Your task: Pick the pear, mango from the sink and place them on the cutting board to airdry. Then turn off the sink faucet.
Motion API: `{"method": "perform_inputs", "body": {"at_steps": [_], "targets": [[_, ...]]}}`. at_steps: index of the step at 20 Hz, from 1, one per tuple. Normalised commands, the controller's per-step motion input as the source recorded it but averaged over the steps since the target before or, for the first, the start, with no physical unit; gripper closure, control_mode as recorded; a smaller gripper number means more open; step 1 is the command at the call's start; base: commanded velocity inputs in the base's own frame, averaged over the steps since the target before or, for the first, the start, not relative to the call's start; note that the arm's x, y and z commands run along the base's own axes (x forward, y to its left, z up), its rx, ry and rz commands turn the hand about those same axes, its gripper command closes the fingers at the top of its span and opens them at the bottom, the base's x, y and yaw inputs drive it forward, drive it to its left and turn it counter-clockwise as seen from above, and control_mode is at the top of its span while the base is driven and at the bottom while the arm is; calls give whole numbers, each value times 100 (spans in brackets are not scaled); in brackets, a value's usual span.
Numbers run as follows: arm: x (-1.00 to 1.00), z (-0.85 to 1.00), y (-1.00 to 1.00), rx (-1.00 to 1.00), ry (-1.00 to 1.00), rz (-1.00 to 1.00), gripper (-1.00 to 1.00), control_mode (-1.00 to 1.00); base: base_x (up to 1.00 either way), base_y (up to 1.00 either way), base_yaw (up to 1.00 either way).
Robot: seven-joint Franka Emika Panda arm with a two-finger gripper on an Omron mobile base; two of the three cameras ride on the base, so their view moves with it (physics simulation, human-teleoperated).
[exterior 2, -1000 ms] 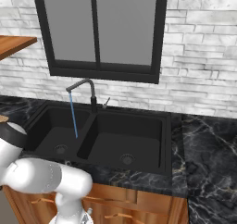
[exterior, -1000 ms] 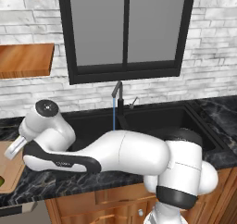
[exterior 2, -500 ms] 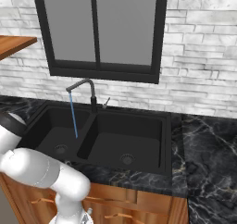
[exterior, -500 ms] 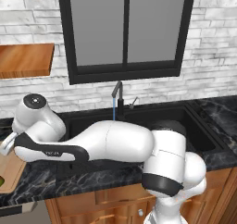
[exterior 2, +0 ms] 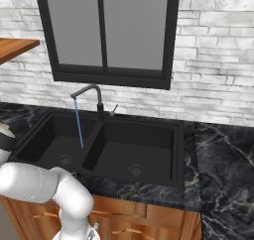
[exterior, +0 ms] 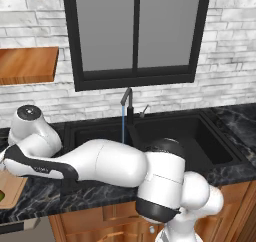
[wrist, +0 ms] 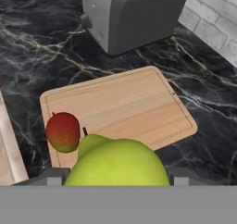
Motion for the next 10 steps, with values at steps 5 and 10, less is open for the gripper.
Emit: {"method": "perform_inputs", "body": {"at_steps": [5, 10], "targets": [[26, -17, 4, 0, 1, 0, 100, -100, 0, 0, 0], [17, -20, 12, 0, 1, 0, 100, -100, 0, 0, 0]]}}
